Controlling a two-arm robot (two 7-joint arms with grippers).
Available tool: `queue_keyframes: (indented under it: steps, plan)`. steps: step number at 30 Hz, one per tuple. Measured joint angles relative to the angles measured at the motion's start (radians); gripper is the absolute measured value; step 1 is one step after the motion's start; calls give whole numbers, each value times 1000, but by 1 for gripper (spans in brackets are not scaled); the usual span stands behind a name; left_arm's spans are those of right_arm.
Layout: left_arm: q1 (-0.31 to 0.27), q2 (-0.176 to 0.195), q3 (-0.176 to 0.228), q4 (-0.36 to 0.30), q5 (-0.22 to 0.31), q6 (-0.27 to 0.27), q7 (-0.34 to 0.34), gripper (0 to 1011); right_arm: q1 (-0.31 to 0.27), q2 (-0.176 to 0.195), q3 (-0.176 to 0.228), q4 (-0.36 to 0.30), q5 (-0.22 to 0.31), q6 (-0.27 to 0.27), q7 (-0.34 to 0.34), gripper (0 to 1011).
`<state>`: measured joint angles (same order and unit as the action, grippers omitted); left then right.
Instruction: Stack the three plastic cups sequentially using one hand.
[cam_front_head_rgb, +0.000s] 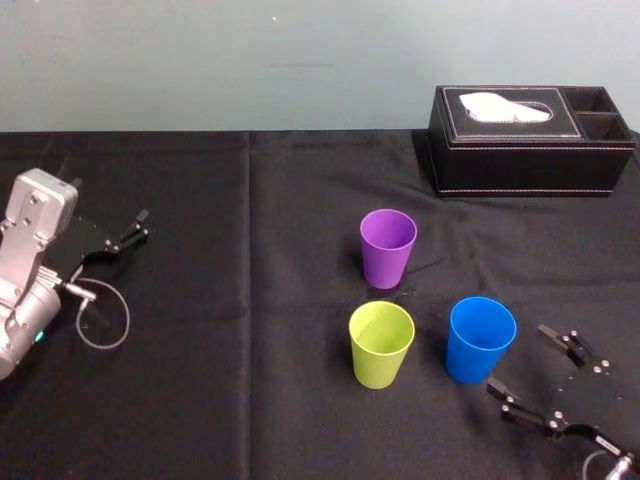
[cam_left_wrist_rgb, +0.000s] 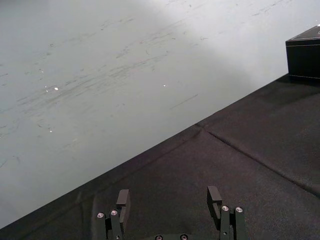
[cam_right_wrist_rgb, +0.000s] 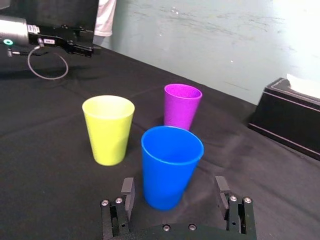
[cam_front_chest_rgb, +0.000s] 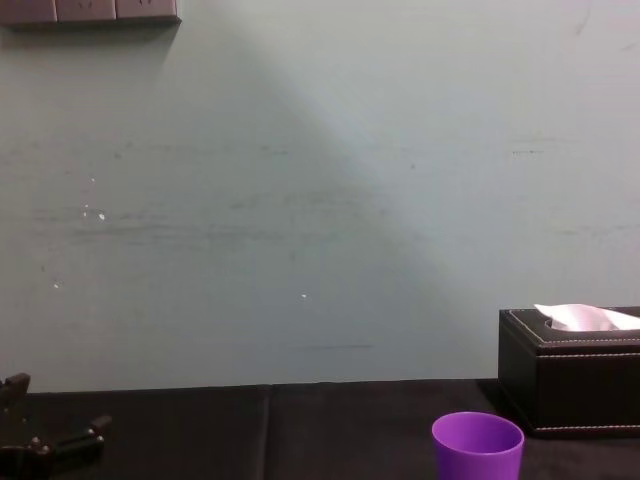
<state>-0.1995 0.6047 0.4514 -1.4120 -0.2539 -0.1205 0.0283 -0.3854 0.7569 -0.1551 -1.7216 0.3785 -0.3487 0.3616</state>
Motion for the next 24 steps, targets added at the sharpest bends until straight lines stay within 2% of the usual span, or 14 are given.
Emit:
queue_keyframes:
  steps: [10,24]
  plan:
    - [0,0,0,0,0,0,0,1012,60,-49,-21,5,17,51,51,1000]
    - [0,0,0,0,0,0,0,1011,99,-96,-21,22,29,92,94,1000]
